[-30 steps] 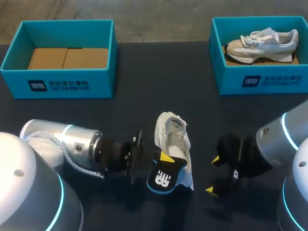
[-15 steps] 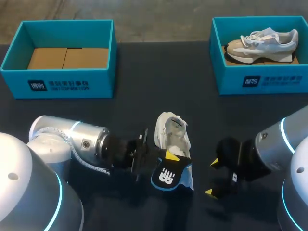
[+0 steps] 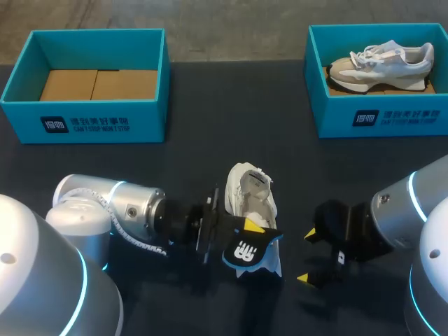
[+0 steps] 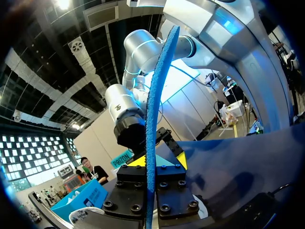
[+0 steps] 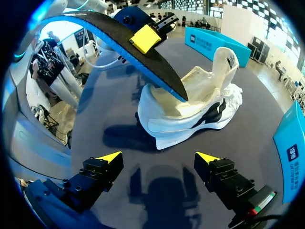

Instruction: Take the shoe out of the shoebox, open the shoe tongue, remove and reinsert the insole, then place the shoe into the shoebox

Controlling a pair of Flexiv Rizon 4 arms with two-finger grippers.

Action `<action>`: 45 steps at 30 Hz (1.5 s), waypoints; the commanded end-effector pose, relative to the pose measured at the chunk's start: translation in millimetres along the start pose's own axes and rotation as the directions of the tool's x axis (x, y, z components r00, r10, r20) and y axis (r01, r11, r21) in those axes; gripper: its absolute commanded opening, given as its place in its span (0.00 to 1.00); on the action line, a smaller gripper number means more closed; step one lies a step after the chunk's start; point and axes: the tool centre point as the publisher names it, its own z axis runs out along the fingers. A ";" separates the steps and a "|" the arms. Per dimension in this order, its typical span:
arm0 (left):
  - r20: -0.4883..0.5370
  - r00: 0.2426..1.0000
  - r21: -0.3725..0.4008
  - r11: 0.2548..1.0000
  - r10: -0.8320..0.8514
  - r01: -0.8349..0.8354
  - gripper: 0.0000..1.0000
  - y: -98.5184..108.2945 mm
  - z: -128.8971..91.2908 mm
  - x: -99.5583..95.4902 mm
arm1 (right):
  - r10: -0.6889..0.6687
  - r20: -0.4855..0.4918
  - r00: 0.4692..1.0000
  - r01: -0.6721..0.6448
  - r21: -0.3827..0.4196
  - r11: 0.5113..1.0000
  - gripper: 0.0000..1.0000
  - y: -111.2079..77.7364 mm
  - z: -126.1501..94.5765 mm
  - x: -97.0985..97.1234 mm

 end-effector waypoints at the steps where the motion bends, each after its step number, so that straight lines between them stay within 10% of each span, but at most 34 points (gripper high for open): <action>1: -0.002 1.000 0.010 1.000 0.001 -0.001 0.00 5.2 4.3 -1.3 | 0.008 0.005 1.000 -0.008 0.015 1.000 1.00 1.2 6.0 -4.1; 45: 0.044 0.999 0.016 1.000 0.001 -0.002 0.00 -4.3 3.3 5.2 | 0.013 0.010 1.000 -0.014 0.079 0.997 1.00 3.9 17.9 -15.1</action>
